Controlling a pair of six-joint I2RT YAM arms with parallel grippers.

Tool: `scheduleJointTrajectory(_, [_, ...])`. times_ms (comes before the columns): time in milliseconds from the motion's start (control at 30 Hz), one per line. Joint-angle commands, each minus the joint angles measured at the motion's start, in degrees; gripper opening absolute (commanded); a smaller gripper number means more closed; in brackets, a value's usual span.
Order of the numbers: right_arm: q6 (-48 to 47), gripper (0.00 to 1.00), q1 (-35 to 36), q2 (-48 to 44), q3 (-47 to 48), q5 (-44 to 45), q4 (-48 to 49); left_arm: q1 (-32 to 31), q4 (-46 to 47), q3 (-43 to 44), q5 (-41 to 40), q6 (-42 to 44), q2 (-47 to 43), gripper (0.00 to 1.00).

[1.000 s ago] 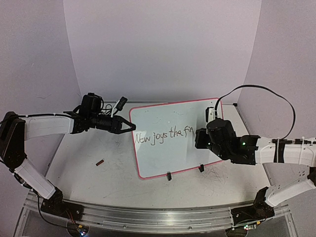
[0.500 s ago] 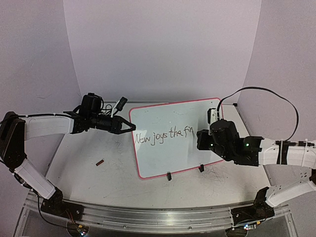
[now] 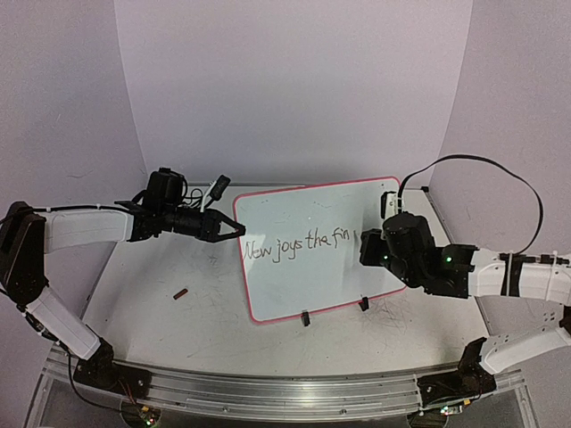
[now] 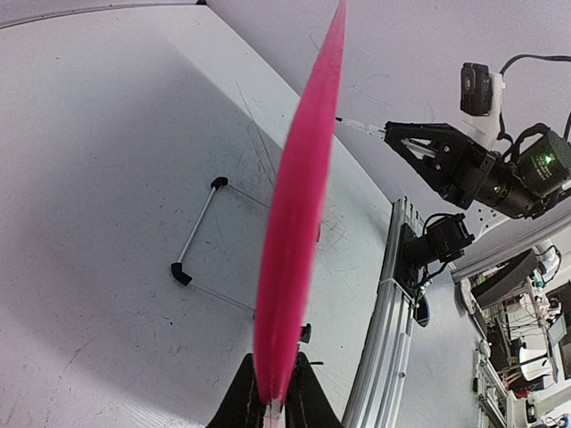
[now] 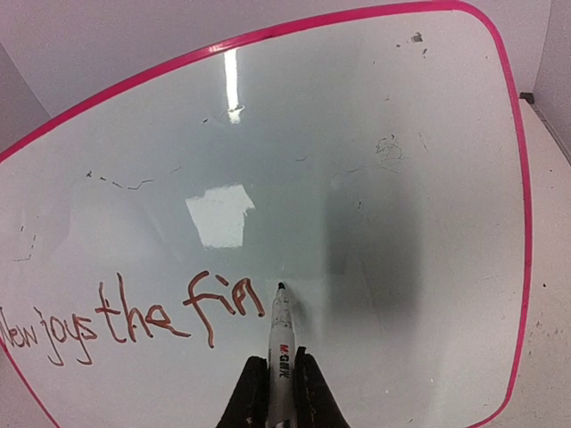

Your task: Write a sentence on the whiteboard

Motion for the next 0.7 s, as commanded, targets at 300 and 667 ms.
scheduleJointTrajectory(300, [-1.10, 0.00, -0.65, 2.20, 1.32, 2.02, 2.76, -1.55, -1.63, 1.87, -0.13, 0.78, 0.25, 0.09])
scheduleJointTrajectory(667, [-2.87, 0.00, -0.60, 2.13, 1.05, 0.31, 4.17, -1.55, -1.63, 1.87, -0.12, 0.78, 0.11, 0.09])
